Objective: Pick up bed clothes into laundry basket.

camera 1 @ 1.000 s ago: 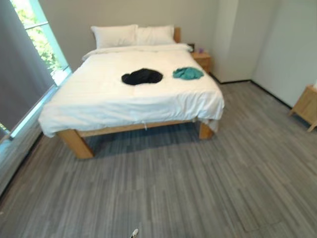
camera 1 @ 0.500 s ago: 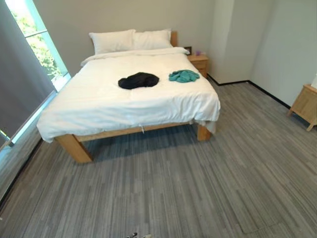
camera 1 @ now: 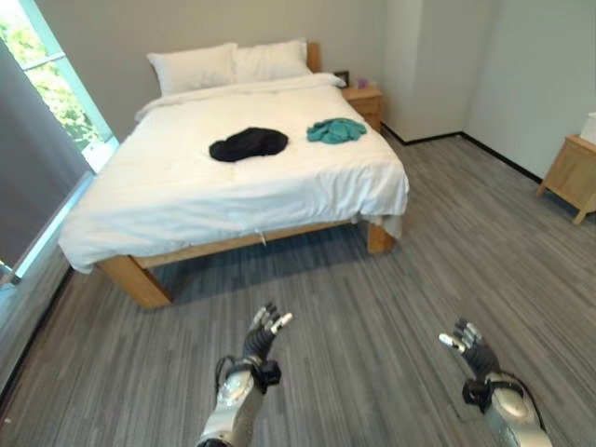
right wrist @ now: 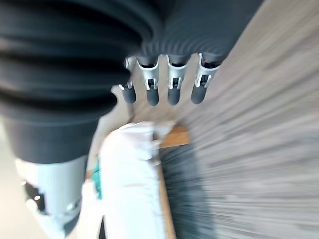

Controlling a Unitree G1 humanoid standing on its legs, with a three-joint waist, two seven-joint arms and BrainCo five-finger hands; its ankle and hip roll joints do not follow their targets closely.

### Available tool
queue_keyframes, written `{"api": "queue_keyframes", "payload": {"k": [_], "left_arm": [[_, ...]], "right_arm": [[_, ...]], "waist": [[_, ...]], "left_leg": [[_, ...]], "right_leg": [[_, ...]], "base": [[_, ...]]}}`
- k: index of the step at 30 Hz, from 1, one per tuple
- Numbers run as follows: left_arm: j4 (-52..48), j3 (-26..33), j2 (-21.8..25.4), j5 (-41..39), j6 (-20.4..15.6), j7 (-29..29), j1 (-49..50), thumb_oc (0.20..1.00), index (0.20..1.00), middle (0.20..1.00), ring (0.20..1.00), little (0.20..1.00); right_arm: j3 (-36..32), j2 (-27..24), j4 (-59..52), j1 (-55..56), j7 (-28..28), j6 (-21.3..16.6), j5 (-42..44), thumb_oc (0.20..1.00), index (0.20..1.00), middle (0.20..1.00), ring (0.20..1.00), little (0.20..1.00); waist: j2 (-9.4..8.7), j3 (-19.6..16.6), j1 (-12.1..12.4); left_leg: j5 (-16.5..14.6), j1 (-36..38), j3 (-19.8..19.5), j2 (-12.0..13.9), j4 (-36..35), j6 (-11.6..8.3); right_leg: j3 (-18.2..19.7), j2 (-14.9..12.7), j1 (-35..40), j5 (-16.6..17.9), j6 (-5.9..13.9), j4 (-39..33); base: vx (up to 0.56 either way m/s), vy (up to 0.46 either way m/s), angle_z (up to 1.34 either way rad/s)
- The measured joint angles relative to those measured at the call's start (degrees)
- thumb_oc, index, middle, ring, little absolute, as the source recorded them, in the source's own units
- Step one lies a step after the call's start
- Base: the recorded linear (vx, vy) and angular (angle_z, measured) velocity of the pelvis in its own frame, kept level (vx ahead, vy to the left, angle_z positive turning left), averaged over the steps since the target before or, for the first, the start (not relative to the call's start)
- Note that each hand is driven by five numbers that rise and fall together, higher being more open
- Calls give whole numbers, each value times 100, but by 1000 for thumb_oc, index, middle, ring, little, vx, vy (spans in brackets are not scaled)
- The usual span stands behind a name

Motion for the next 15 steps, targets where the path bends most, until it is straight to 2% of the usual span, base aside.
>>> {"api": "queue_keyframes", "payload": {"k": [1, 5, 9, 15], "left_arm": [[-3, -57, 12, 1, 28, -15, 18, 1000, 1000, 1000, 1000, 1000], [66, -60, 7, -64, 69, -134, 253, 1000, 1000, 1000, 1000, 1000], [33, 21, 11, -64, 126, -127, 281, 1000, 1000, 1000, 1000, 1000], [-295, 475, 46, -47, 85, 186, 159, 1000, 1000, 1000, 1000, 1000]], "right_arm": [[34, -12, -29, 65, 18, 22, -14, 1000, 1000, 1000, 1000, 1000], [61, -9, -13, 267, 176, 93, -63, 1000, 1000, 1000, 1000, 1000], [144, 0, -149, 255, 242, 150, -63, 1000, 1000, 1000, 1000, 1000], [64, 66, -275, 25, -79, 127, -55, 1000, 1000, 1000, 1000, 1000]], "waist": [[23, 3, 2], [-92, 69, 7], [-83, 103, 24], [-113, 197, 31]], "left_leg": [[1, 0, 8, 2, -4, 2], [5, 19, 81, 10, -75, 2], [10, 8, 129, -6, -89, 9], [17, 11, 146, -10, -89, 20]], "right_leg": [[7, 5, 7, 15, -4, -27], [59, 28, 18, 58, 11, -95], [109, 27, 18, 133, 31, -192], [149, 33, 19, 165, 26, -218]], "base": [[15, 9, -6], [-1, 15, -7], [-63, 26, -6], [4, 24, -2]]}}
